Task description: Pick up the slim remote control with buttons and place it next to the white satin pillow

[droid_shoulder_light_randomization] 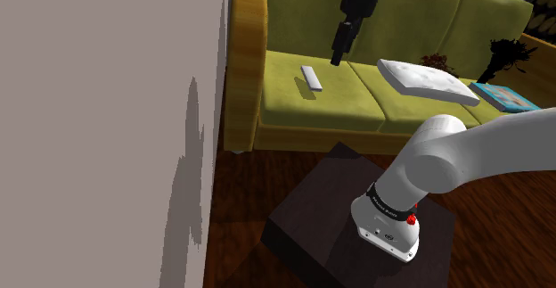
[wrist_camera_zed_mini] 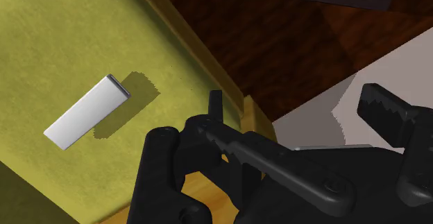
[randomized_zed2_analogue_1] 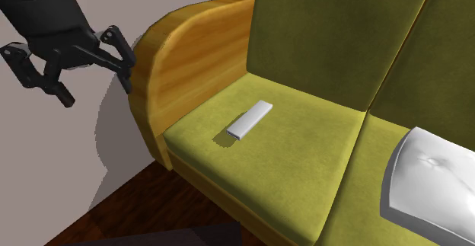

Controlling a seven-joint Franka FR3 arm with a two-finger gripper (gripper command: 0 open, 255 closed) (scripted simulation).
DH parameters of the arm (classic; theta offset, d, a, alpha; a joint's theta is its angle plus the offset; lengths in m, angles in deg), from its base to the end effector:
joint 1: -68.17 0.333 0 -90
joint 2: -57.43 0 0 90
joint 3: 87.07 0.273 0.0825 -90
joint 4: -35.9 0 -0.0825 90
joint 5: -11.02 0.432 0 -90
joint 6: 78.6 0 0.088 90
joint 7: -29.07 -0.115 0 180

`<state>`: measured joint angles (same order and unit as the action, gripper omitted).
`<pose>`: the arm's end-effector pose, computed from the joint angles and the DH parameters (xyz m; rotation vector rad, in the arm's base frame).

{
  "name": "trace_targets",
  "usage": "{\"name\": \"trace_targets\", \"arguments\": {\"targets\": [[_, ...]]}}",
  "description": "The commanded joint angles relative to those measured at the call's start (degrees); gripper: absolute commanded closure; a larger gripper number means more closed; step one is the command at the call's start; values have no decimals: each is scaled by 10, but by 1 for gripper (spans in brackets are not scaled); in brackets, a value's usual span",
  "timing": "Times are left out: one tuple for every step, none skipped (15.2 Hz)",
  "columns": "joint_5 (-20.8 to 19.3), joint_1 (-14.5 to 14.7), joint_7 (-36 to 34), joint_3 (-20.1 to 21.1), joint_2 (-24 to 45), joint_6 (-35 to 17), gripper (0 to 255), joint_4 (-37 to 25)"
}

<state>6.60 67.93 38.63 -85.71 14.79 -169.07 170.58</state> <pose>0.3953 -0.0002 0.5398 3.0378 0.2766 -0.0528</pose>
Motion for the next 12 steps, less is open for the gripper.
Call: {"name": "trace_targets", "arguments": {"targets": [[0,0,0,0,0,0,0,0],[-2,-6,-5,-5,15,-16,0,0],[-5,-13,-10,-10,30,-31,0,0],[-7,-19,-15,-14,46,-47,0,-1],[-9,-25,-20,-19,62,-62,0,-2],[-11,-31,-24,-24,79,-77,0,-5],[-13,-37,-29,-29,95,-91,0,-7],[-14,-43,-34,-34,112,-105,0,-11],[-15,-48,-38,-39,129,-119,0,-15],[-16,-54,-43,-44,146,-132,0,-19],[-17,-59,-47,-50,163,-145,0,-24],[-18,-64,-51,-55,181,-158,0,-29]]}}
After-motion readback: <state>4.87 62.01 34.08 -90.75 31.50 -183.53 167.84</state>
